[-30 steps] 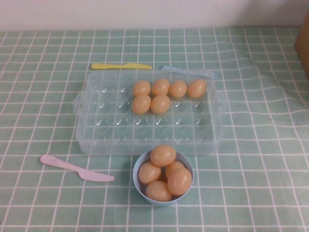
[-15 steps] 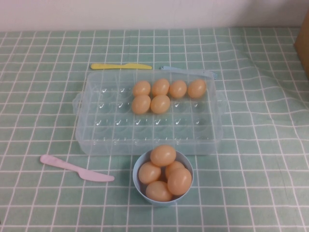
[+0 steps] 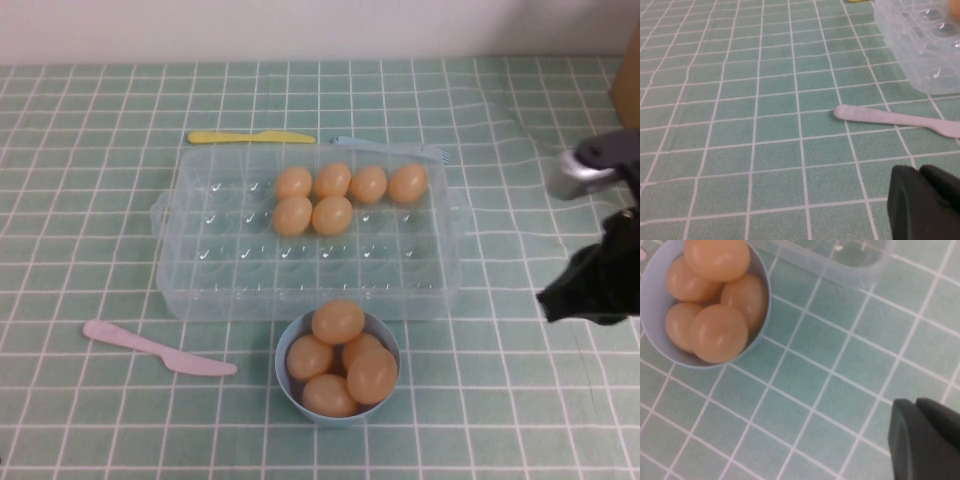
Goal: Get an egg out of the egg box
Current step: Pick up the egg from the plastic box
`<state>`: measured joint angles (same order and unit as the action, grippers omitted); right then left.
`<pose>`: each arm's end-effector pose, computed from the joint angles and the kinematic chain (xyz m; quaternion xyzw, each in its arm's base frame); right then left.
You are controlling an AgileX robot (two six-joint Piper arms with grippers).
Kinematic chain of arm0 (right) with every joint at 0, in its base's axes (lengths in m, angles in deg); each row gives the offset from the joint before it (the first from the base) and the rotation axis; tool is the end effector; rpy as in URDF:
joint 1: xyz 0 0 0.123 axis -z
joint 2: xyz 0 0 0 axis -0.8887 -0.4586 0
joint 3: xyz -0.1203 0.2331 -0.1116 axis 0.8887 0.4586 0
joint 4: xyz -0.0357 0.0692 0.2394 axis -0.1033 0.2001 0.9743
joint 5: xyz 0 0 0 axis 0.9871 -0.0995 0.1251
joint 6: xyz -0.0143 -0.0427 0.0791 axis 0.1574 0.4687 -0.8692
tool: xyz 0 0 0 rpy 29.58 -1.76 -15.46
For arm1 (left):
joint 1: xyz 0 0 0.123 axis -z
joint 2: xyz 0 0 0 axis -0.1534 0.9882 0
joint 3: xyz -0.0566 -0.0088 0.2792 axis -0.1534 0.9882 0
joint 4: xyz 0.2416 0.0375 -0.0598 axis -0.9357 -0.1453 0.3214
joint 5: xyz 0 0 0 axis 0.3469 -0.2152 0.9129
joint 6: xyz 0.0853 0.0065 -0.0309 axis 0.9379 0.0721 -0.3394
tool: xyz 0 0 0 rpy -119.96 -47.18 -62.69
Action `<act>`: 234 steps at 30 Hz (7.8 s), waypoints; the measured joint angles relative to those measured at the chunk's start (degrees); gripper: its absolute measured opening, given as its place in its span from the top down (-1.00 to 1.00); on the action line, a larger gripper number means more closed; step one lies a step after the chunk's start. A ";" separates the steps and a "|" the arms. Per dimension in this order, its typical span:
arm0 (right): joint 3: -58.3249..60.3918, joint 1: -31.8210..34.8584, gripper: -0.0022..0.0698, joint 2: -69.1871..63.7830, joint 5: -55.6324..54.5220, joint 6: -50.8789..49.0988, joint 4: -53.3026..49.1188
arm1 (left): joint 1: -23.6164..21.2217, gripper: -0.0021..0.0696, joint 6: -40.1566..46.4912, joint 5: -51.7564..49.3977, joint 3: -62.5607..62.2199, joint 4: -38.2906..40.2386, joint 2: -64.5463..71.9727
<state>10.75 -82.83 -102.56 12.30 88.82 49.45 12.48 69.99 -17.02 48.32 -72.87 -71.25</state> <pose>0.2201 0.1014 0.3021 -0.1952 0.9435 0.1454 0.2251 0.0524 -0.0043 0.1718 0.0513 0.8030 -0.0067 0.5937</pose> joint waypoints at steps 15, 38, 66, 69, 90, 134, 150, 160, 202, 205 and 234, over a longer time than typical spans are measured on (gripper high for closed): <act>-30.00 -12.59 0.99 -29.82 0.75 0.39 -6.50 | 0.00 0.95 0.00 0.00 0.00 0.00 0.00; -47.33 -10.05 -0.24 -44.10 1.16 25.53 -13.47 | 0.00 0.95 0.00 0.00 0.00 0.00 0.00; -41.87 -5.12 -0.38 -48.03 -16.91 51.29 -6.56 | 0.00 0.95 0.00 0.00 0.00 0.00 0.00; -41.87 -4.91 -0.38 -48.39 -17.94 51.29 -6.56 | 0.00 0.95 0.00 0.00 0.00 0.00 0.00; -41.49 -4.43 -0.38 -52.11 -22.42 51.29 -7.19 | 0.00 0.95 0.00 0.00 0.00 0.00 0.00; -41.49 -3.55 -0.38 -54.16 -26.99 51.29 -7.43 | 0.00 0.95 0.00 0.00 0.00 0.00 0.00; -41.49 -3.47 -0.45 -54.33 -28.16 51.29 -5.30 | 0.00 0.95 0.00 0.00 0.00 0.00 0.00; -41.49 -3.47 -0.49 -54.42 -27.87 51.29 -4.98 | 0.00 0.95 0.00 0.00 0.00 0.00 0.00; -41.95 -2.93 -0.23 -54.75 -25.05 51.29 -4.96 | 0.00 0.95 0.00 0.00 0.00 0.00 0.00; -41.95 -2.93 -0.26 -54.75 -24.95 50.23 -4.86 | 0.00 0.95 0.00 0.00 0.00 0.00 0.00; -41.95 -2.93 -0.09 -54.84 -26.57 44.47 -4.45 | 0.00 0.95 0.00 0.00 0.00 0.00 0.00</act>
<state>-31.21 -85.76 -157.40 -14.28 133.30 45.00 12.48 69.99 -17.02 48.32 -72.87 -71.25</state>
